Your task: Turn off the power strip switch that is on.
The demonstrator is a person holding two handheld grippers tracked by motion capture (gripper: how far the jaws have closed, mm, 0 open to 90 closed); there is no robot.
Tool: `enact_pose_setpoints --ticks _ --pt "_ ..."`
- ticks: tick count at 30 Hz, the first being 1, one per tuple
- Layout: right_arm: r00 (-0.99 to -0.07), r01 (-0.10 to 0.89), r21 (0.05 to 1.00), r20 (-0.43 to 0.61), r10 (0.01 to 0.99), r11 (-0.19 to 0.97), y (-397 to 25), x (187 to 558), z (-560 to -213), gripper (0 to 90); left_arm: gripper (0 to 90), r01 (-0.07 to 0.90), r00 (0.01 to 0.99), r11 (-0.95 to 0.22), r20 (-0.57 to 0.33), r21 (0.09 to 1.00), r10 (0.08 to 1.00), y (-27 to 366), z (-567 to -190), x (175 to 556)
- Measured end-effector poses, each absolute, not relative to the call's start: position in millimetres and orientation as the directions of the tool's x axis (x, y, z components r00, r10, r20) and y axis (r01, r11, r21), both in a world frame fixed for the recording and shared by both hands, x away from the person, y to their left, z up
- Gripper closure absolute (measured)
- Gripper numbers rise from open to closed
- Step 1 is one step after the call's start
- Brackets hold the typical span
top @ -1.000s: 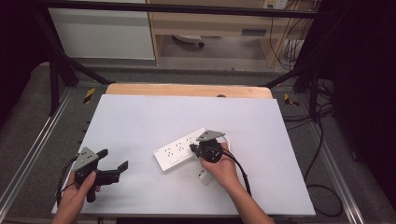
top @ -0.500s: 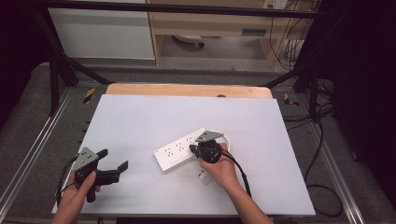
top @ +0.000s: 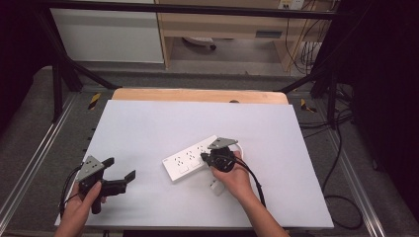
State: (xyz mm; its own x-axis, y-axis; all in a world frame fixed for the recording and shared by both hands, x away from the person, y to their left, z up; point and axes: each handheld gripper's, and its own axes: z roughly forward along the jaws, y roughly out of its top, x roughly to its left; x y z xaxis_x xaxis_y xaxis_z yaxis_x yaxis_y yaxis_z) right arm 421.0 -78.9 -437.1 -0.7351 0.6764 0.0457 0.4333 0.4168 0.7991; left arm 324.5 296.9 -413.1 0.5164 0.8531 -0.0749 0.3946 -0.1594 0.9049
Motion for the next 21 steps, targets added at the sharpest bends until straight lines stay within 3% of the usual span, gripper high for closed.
enact_pose_setpoints --ticks 16,19,21 --pt "-0.713 0.402 0.842 0.041 0.7 0.36 -94.2 420.3 -419.6 90.0 5.3 0.393 0.509 -0.152 -0.077 0.907 0.857 297.1 -412.5 323.7" --pt "-0.705 0.397 0.851 0.044 0.708 0.343 -98.5 420.1 -415.9 85.5 5.3 0.394 0.511 -0.154 -0.077 0.906 0.856 296.5 -412.4 324.2" --pt "-0.71 0.397 0.85 0.046 0.703 0.345 -100.5 419.8 -414.1 77.9 5.3 0.394 0.513 -0.155 -0.077 0.906 0.855 295.9 -412.5 323.8"
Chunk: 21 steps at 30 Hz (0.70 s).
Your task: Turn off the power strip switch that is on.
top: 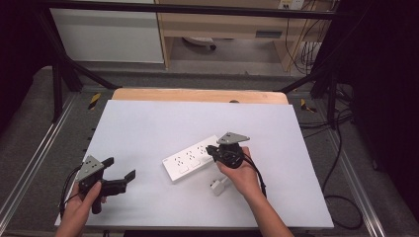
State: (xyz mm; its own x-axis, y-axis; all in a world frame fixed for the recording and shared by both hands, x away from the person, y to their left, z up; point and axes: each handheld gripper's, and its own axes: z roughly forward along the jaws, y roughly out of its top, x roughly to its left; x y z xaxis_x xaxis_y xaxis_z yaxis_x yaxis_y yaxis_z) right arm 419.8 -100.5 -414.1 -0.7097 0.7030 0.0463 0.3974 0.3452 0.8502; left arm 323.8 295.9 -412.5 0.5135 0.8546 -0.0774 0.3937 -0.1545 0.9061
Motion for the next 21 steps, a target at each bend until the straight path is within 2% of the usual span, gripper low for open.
enact_pose_setpoints --ticks 6,11,15,21 --pt "-0.689 0.401 0.859 0.054 0.723 0.318 -106.1 419.7 -404.9 51.9 5.3 0.394 0.509 -0.147 -0.082 0.907 0.857 297.6 -412.7 323.6" --pt "-0.657 0.435 0.85 0.076 0.75 0.295 -111.9 420.9 -399.7 23.2 5.3 0.395 0.509 -0.15 -0.08 0.907 0.857 297.3 -412.6 323.4" --pt "-0.638 0.443 0.853 0.083 0.765 0.276 -118.4 420.2 -397.6 12.2 5.3 0.392 0.505 -0.144 -0.082 0.909 0.859 297.3 -411.9 323.5" --pt "-0.613 0.422 0.875 0.081 0.786 0.238 -131.4 416.3 -390.0 5.4 5.3 0.394 0.504 -0.144 -0.082 0.908 0.86 296.7 -411.6 323.3"
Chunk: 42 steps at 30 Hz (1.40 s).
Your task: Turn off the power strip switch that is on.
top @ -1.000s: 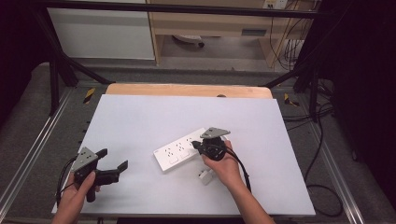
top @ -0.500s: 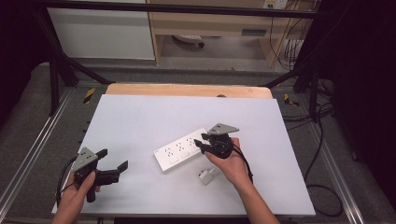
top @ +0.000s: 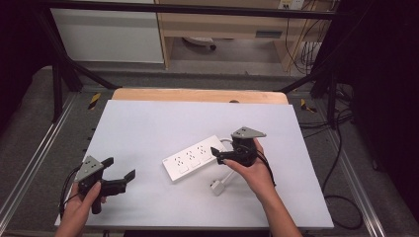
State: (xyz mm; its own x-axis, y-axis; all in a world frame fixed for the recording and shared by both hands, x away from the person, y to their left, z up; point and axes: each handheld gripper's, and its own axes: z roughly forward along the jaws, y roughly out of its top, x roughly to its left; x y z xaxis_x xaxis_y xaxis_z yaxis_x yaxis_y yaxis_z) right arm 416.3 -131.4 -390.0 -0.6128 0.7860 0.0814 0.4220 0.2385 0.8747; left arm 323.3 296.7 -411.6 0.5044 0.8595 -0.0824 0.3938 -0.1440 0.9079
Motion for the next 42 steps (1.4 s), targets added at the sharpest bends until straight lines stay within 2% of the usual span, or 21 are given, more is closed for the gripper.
enact_pose_setpoints --ticks 4,23,42 --pt "-0.602 0.388 0.893 0.061 0.796 0.226 -140.6 413.7 -386.5 4.1 5.3 0.398 0.501 -0.135 -0.092 0.907 0.86 297.6 -411.6 323.4" --pt "-0.519 0.363 0.923 0.086 0.85 0.128 -203.9 400.2 -372.2 4.2 5.3 0.394 0.499 -0.133 -0.09 0.909 0.862 298.3 -411.4 323.8" --pt "-0.479 0.323 0.941 0.071 0.875 0.1 -236.4 388.2 -368.2 4.5 5.3 0.392 0.501 -0.128 -0.095 0.911 0.86 298.4 -411.0 323.3"
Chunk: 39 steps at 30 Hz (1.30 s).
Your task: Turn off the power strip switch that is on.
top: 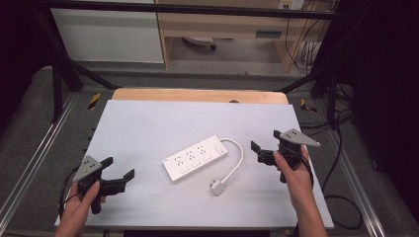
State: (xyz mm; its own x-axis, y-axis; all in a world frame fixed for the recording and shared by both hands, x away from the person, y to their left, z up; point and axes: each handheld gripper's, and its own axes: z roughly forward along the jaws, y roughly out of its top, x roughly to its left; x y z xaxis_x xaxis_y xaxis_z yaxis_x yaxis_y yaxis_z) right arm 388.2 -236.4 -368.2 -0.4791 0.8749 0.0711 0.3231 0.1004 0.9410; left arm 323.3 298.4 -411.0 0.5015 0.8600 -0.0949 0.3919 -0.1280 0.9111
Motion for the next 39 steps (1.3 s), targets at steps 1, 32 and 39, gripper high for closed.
enact_pose_setpoints --ticks 1,32,39 --pt "-0.476 0.323 0.941 0.071 0.876 0.099 -237.9 387.4 -368.3 4.5 5.3 0.391 0.501 -0.13 -0.092 0.911 0.861 298.7 -410.9 323.3" --pt "-0.45 0.407 0.9 0.05 0.892 0.155 -282.1 378.3 -427.6 4.1 5.3 0.391 0.501 -0.127 -0.096 0.911 0.86 298.1 -410.7 323.0" --pt "-0.493 0.447 0.875 0.068 0.867 0.185 -267.9 383.0 -441.2 3.8 5.3 0.391 0.504 -0.132 -0.092 0.911 0.859 297.3 -410.9 323.0"
